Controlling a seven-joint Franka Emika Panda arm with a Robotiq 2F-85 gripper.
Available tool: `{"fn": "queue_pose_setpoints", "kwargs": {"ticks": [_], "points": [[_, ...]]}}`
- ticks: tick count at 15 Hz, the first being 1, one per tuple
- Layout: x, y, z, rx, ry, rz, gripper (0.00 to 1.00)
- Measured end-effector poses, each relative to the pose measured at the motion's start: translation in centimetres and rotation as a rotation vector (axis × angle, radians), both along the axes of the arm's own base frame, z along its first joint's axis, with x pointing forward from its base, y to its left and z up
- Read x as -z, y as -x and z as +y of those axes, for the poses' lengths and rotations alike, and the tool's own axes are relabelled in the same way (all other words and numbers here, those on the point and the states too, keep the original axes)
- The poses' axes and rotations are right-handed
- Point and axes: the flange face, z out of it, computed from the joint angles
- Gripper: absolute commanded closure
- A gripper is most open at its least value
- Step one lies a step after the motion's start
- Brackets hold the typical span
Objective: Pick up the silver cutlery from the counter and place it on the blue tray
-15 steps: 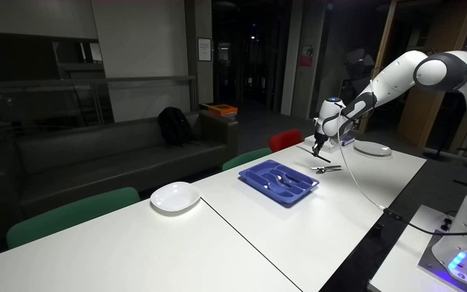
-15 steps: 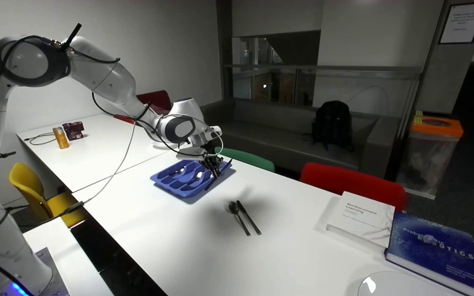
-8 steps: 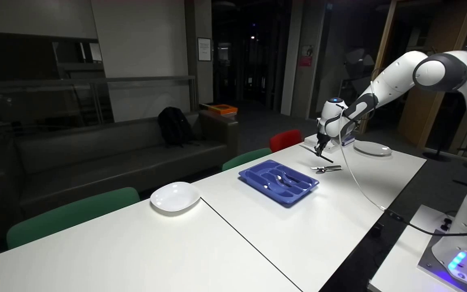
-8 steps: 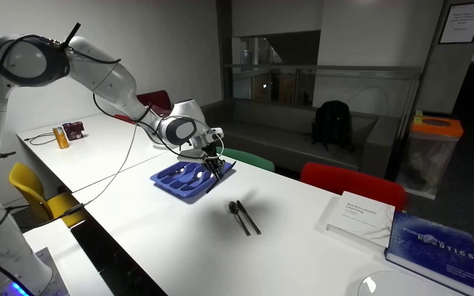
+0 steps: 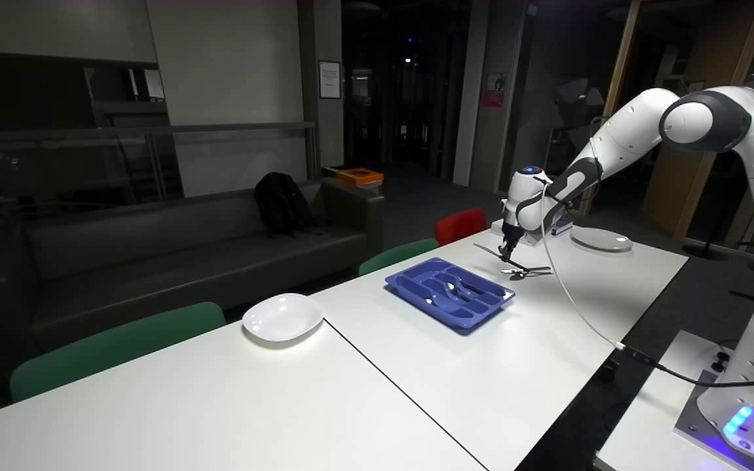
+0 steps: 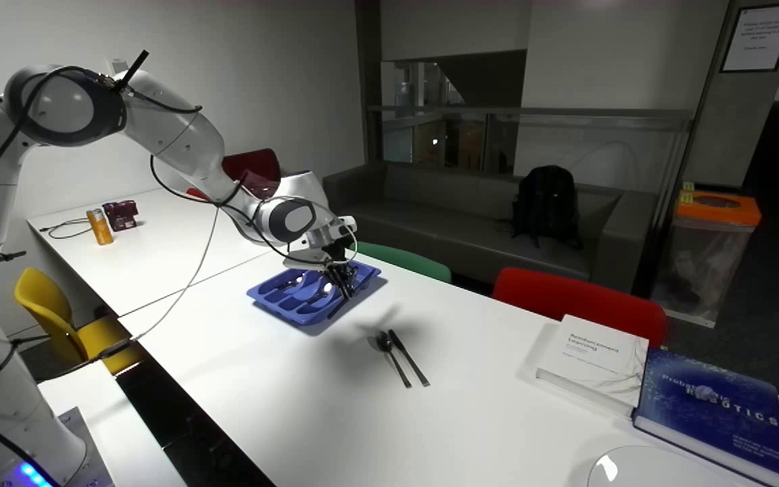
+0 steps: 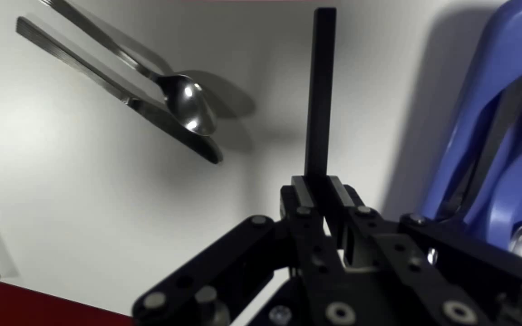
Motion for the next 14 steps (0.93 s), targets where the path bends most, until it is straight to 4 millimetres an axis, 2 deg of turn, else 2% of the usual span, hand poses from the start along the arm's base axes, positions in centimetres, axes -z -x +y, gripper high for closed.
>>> {"fn": "queue_pose_setpoints", "kwargs": {"ticks": [4, 7, 10, 14], "points": [[1.9, -0.5, 6.0, -0.022, -0.014, 0.023, 0.97], [2.3, -0.8, 9.7, -0.032, -0.022, 0.055, 0.97], [1.7, -1.3, 12.2, -0.020, -0.038, 0.083, 0.97], [0.6, -2.2, 14.1, 0.020, -0.075, 0.085, 0.97]]}}
